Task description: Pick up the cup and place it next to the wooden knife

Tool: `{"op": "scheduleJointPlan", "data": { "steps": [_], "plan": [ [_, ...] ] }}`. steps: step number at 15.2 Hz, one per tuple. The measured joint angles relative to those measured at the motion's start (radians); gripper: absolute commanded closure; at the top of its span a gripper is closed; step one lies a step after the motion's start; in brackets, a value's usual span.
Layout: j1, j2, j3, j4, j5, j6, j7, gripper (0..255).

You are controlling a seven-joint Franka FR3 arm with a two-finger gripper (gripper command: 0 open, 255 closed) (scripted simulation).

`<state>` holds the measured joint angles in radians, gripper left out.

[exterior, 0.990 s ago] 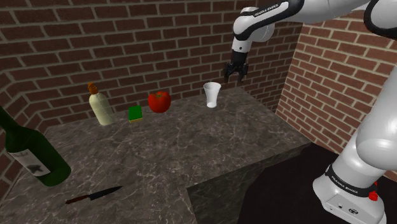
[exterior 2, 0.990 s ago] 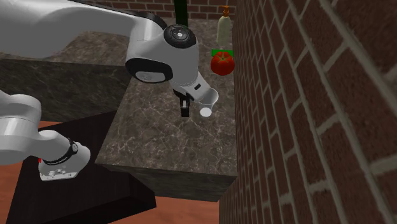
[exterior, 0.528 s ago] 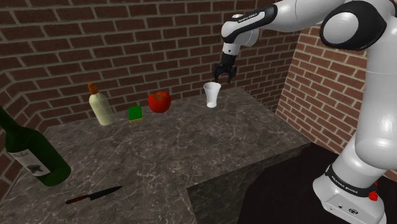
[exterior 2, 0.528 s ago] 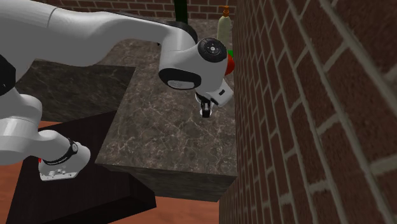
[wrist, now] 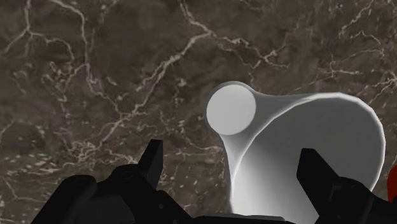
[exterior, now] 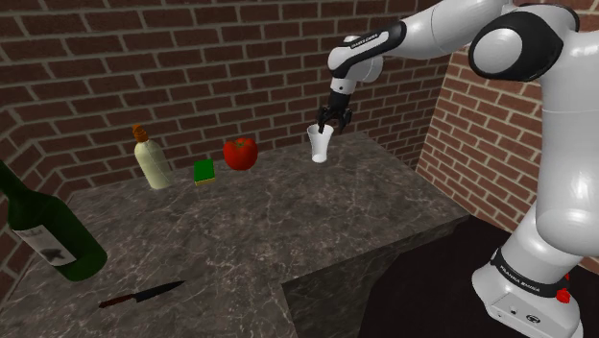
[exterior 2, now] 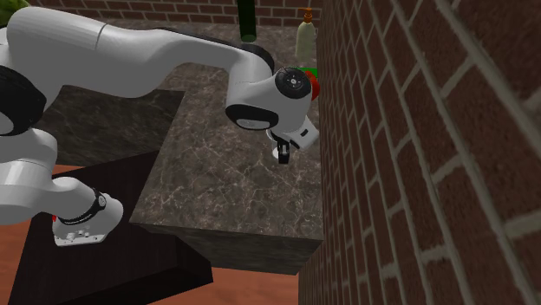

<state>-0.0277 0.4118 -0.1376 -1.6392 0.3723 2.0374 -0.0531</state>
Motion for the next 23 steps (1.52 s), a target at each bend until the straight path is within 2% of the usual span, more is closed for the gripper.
{"op": "scheduleJointPlan", "data": {
  "steps": [6, 7, 17, 23],
  "plan": [
    [0.001, 0.005, 0.001, -0.002, 0.002, 0.008, -0.001, 0],
    [0.001, 0.005, 0.001, -0.002, 0.002, 0.008, -0.001, 255],
    [0.001, 0.006, 0.001, -0.003, 0.002, 0.008, -0.001, 255],
    [0.001, -0.016, -0.003, 0.031, -0.009, -0.044, 0.017, 255]
  ]
}}
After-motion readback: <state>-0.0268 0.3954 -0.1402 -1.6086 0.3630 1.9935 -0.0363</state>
